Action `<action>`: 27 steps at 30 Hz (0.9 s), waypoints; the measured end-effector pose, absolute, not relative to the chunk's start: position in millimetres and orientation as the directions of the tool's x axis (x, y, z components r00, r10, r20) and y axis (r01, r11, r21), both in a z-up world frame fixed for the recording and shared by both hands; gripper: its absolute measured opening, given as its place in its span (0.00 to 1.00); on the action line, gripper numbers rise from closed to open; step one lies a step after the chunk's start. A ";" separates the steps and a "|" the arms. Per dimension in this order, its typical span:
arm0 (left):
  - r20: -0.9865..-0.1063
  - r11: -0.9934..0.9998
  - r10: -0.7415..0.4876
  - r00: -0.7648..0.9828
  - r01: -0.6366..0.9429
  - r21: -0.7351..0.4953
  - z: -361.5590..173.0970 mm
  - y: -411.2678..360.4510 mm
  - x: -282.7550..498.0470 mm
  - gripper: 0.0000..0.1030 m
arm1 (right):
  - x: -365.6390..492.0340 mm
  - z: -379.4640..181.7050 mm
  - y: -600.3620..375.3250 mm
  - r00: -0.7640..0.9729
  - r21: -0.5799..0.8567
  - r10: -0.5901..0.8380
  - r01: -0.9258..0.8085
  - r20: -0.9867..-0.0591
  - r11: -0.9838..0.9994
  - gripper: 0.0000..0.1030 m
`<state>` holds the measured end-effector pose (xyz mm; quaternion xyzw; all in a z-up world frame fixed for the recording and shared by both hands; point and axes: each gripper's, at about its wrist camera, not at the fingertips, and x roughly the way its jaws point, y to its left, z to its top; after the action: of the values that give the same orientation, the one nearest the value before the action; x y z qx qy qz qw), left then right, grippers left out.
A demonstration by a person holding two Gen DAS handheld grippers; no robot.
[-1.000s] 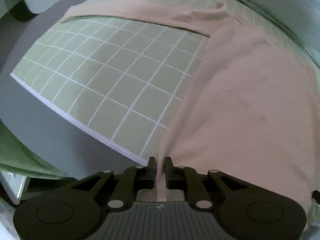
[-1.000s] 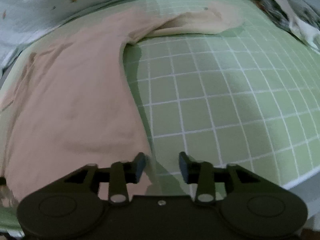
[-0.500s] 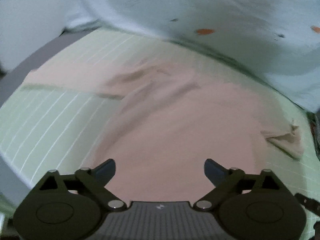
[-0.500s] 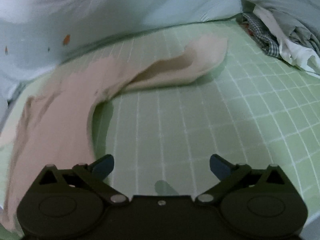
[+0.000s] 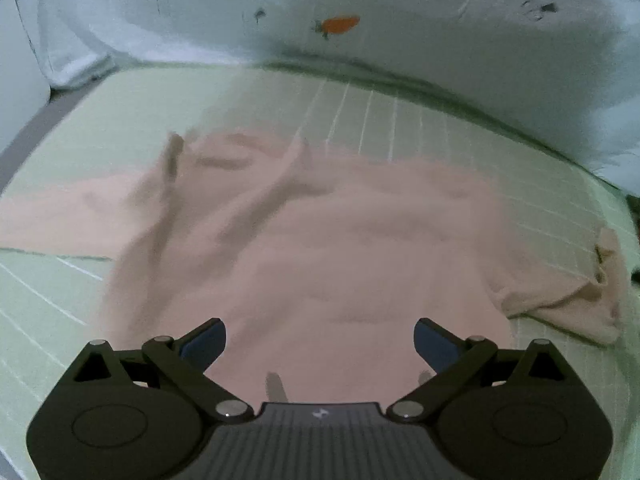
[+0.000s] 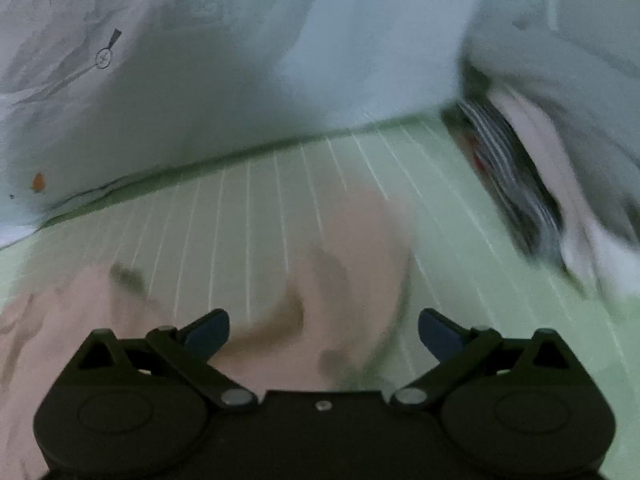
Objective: Fold clothes
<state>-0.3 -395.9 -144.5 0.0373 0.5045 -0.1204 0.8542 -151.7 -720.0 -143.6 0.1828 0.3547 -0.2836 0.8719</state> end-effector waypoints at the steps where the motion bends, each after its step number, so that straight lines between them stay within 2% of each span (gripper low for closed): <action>1: -0.882 0.971 -0.160 0.444 0.233 -0.059 -152.6 -400.0 5.7 0.97 | -135.7 -144.3 -729.1 0.593 0.105 -0.366 0.611 -0.717 0.785 0.91; 4: -0.905 0.976 -0.129 0.405 0.214 -0.043 -167.2 -407.2 17.1 0.97 | -96.4 -158.0 -753.1 0.572 0.109 -0.352 0.620 -0.741 0.777 0.68; 6: -0.910 0.974 -0.116 0.399 0.225 -0.025 -169.2 -410.2 21.8 0.97 | -82.8 -171.5 -767.6 0.554 0.146 -0.323 0.642 -0.767 0.753 0.46; 11: -0.900 0.968 -0.094 0.425 0.252 0.017 -160.2 -411.8 25.4 0.97 | -77.2 -191.3 -777.3 0.541 0.164 -0.308 0.656 -0.782 0.736 0.24; 12: -0.897 0.967 -0.101 0.429 0.253 0.012 -157.2 -411.6 24.7 0.97 | -79.3 -191.2 -775.7 0.545 0.156 -0.306 0.645 -0.781 0.748 0.10; 13: -0.894 0.967 -0.109 0.434 0.255 0.006 -154.1 -411.4 23.7 0.97 | -82.3 -189.8 -774.2 0.549 0.154 -0.307 0.639 -0.778 0.754 0.04; 18: -0.869 0.963 -0.158 0.469 0.266 -0.032 -135.9 -408.6 5.4 0.97 | -120.4 -158.3 -757.5 0.609 0.145 -0.376 0.634 -0.698 0.759 0.03; 23: -0.841 0.958 -0.205 0.501 0.277 -0.069 -120.3 -401.7 -24.0 0.97 | -200.5 -116.5 -719.5 0.682 0.193 -0.420 0.632 -0.599 0.750 0.03; 25: -0.840 0.956 -0.215 0.497 0.282 -0.078 -119.5 -399.0 -35.8 0.97 | -236.3 -111.5 -698.5 0.693 0.210 -0.415 0.627 -0.590 0.750 0.03; 27: -0.844 0.954 -0.221 0.488 0.288 -0.083 -121.2 -396.7 -46.4 0.97 | -264.0 -123.9 -681.9 0.672 0.218 -0.392 0.635 -0.628 0.741 0.03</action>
<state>-46.4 -396.7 -121.2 0.0346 0.4840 -0.1479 0.8618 -264.0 -681.9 -123.9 0.2147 0.2834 -0.2889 0.8889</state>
